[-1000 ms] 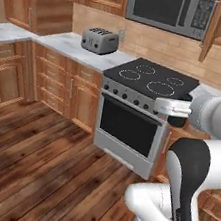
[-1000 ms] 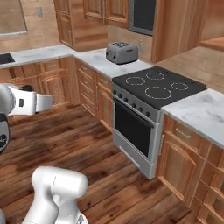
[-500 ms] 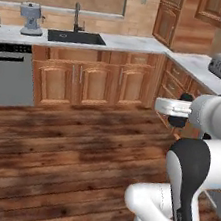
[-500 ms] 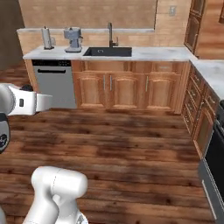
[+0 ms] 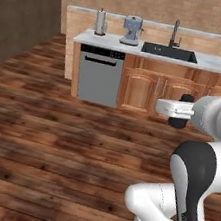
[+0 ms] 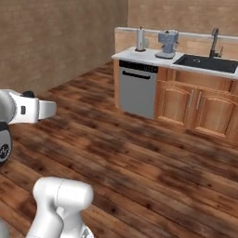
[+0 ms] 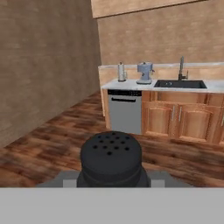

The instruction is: Move the oil and vinegar bottle and shaker from the cabinet to the dining counter.

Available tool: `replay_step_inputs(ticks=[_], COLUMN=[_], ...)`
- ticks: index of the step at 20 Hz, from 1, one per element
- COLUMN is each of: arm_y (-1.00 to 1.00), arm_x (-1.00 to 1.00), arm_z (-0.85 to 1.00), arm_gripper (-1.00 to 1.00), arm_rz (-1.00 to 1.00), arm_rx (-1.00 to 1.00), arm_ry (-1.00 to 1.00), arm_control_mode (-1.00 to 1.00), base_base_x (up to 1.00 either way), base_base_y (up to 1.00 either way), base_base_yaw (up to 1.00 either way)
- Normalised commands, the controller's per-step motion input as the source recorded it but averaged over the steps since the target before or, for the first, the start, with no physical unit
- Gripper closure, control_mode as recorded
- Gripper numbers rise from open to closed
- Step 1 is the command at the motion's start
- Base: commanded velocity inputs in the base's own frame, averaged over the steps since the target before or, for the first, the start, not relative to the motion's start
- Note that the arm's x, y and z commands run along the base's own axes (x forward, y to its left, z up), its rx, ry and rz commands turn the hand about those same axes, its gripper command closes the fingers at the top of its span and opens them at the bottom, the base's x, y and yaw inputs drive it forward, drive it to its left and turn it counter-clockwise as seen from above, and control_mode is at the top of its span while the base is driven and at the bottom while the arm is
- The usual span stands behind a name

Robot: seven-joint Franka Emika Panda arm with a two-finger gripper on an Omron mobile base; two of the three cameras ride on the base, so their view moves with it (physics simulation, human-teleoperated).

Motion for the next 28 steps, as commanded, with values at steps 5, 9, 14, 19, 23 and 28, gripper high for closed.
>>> replay_step_inputs(ticks=[5,9,14,19,23,28], arm_y=[0.00,0.00,0.00,0.00,0.00,0.00], arm_x=[0.00,0.00,0.00,0.00,0.00,0.00], arm_z=[0.00,0.00,0.00,0.00,0.00,0.00], arm_gripper=[1.00,1.00,1.00,1.00,1.00,1.00], arm_rz=[0.00,0.00,0.00,0.00,0.00,0.00], arm_rx=[0.00,0.00,0.00,0.00,0.00,0.00], arm_ry=[0.00,0.00,0.00,0.00,0.00,0.00], arm_control_mode=[1.00,1.00,1.00,1.00,1.00,1.00], base_base_x=[0.89,0.94,0.94,0.94,0.94,0.94], base_base_y=[0.23,0.08,0.09,0.12,0.15,0.17], base_base_yaw=[0.23,0.11,0.10,0.11,0.13,0.10])
